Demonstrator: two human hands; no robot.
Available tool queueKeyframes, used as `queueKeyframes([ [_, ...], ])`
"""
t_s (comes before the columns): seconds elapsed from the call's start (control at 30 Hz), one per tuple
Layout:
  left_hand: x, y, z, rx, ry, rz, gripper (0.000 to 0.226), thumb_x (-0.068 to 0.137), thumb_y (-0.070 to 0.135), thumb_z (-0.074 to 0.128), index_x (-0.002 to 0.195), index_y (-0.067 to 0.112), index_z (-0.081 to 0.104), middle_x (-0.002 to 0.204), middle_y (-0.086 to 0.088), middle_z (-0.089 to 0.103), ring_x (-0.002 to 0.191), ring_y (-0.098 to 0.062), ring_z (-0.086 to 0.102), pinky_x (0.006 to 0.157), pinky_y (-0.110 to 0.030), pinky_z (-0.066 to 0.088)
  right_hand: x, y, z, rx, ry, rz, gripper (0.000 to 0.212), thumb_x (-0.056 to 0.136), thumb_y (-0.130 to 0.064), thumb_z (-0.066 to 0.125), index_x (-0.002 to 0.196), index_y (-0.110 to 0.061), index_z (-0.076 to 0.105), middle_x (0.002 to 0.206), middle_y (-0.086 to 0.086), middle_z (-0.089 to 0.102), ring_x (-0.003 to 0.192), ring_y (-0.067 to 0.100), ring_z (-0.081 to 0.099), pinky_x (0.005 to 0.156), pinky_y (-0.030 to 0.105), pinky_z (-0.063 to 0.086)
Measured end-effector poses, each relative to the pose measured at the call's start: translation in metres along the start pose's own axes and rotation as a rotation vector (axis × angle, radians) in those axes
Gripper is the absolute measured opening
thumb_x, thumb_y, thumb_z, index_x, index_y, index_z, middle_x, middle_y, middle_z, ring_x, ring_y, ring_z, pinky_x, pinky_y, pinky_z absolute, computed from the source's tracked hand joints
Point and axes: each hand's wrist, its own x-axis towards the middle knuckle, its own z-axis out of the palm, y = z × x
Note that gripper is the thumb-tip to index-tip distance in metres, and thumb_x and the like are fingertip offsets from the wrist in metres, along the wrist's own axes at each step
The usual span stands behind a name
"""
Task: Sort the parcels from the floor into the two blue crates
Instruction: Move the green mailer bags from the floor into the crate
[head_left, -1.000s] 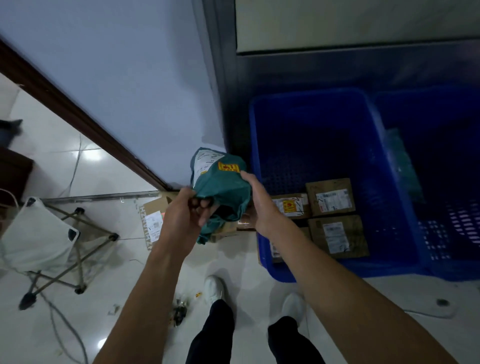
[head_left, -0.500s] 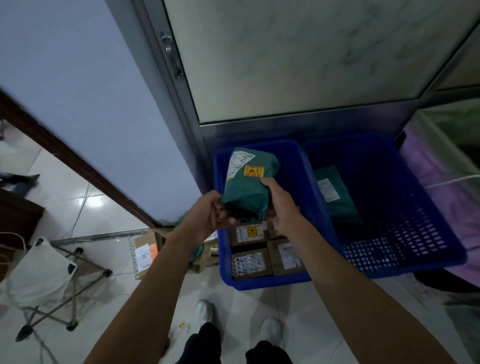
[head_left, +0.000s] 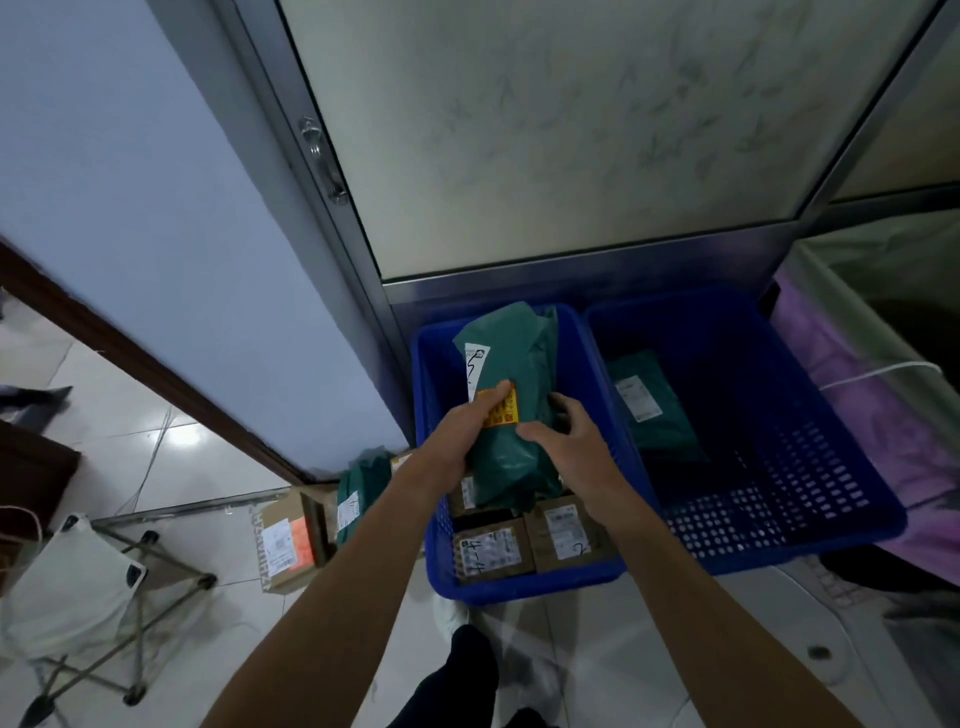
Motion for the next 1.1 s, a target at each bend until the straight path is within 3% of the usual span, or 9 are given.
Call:
queueKeyframes([
  [0.1,0.010,0.000,-0.006,-0.035,-0.038,-0.013,0.049,0.084,0.046,0.074,0.119,0.011,0.071,0.112,-0.013,0.075,0.103,-0.031,0.071,0.098,-0.046,0.054,0.000,0.003,-0.003,0.020,-0.047,0.020,0.061,0.089,-0.022,0.075,0.142,-0.024,0.046,0.127,-0.001,0.058,0.106,0.014,0.064,0.074,0.024,0.053],
  [0.2,0.016,0.005,-0.010,-0.120,-0.047,-0.024,0.045,0.085,0.041,0.073,0.116,0.009,0.071,0.105,-0.014,0.075,0.088,-0.028,0.072,0.081,-0.040,0.057,0.008,0.001,-0.004,0.047,-0.098,0.066,0.059,0.089,-0.022,0.076,0.140,-0.026,0.046,0.128,0.001,0.058,0.108,0.017,0.065,0.079,0.028,0.055],
  [0.3,0.029,0.008,-0.021,-0.133,-0.009,-0.011,0.048,0.080,0.041,0.077,0.115,0.008,0.072,0.108,-0.016,0.075,0.090,-0.030,0.072,0.080,-0.040,0.057,0.021,-0.008,0.004,-0.055,-0.143,0.101,0.060,0.090,-0.035,0.074,0.141,-0.027,0.043,0.132,-0.001,0.056,0.110,0.015,0.063,0.086,0.030,0.055],
  [0.4,0.044,0.014,-0.032,-0.071,0.058,0.023,0.056,0.072,0.040,0.085,0.114,0.006,0.073,0.104,-0.018,0.075,0.093,-0.034,0.072,0.085,-0.045,0.059,0.039,-0.013,0.016,-0.217,-0.022,0.052,0.082,0.091,-0.054,0.066,0.156,-0.026,0.027,0.147,-0.004,0.038,0.130,0.018,0.050,0.095,0.031,0.048],
  [0.5,0.059,0.022,-0.040,0.013,0.082,0.096,0.043,0.078,0.032,0.082,0.112,0.006,0.072,0.098,-0.014,0.077,0.084,-0.028,0.073,0.077,-0.039,0.061,0.061,-0.019,0.030,-0.188,0.014,0.009,0.086,0.092,-0.061,0.060,0.160,-0.029,0.019,0.151,-0.007,0.036,0.134,0.017,0.046,0.101,0.035,0.047],
  [0.67,0.088,0.033,-0.042,0.145,0.002,0.172,0.044,0.085,0.045,0.074,0.119,0.018,0.067,0.104,-0.003,0.077,0.092,-0.020,0.074,0.079,-0.033,0.061,0.112,-0.018,0.052,-0.146,0.094,0.122,0.081,0.087,-0.076,0.048,0.149,-0.026,0.037,0.132,0.001,0.060,0.112,0.019,0.062,0.101,0.047,0.052],
  [0.73,0.102,0.038,-0.044,0.129,-0.027,0.156,0.044,0.086,0.050,0.071,0.119,0.020,0.068,0.105,-0.003,0.077,0.093,-0.020,0.074,0.080,-0.034,0.061,0.129,-0.017,0.053,-0.077,0.164,0.205,0.086,0.082,-0.083,0.046,0.142,-0.022,0.047,0.121,0.003,0.067,0.104,0.021,0.067,0.091,0.045,0.057],
  [0.93,0.133,0.063,-0.060,0.159,-0.136,0.020,0.055,0.086,0.060,0.065,0.115,0.015,0.074,0.106,-0.009,0.077,0.100,-0.027,0.073,0.092,-0.040,0.057,0.180,-0.016,0.033,0.146,0.253,0.276,0.061,0.091,-0.071,0.051,0.115,-0.018,0.071,0.101,0.008,0.077,0.092,0.025,0.074,0.074,0.037,0.059],
  [1.1,0.166,0.052,-0.083,0.248,-0.148,-0.015,0.063,0.083,0.060,0.068,0.128,0.017,0.065,0.113,-0.002,0.075,0.103,-0.019,0.073,0.094,-0.035,0.056,0.236,-0.007,0.020,0.269,0.404,0.270,0.106,0.067,-0.080,0.069,0.146,-0.014,0.043,0.125,0.006,0.066,0.104,0.023,0.068,0.089,0.044,0.058],
])
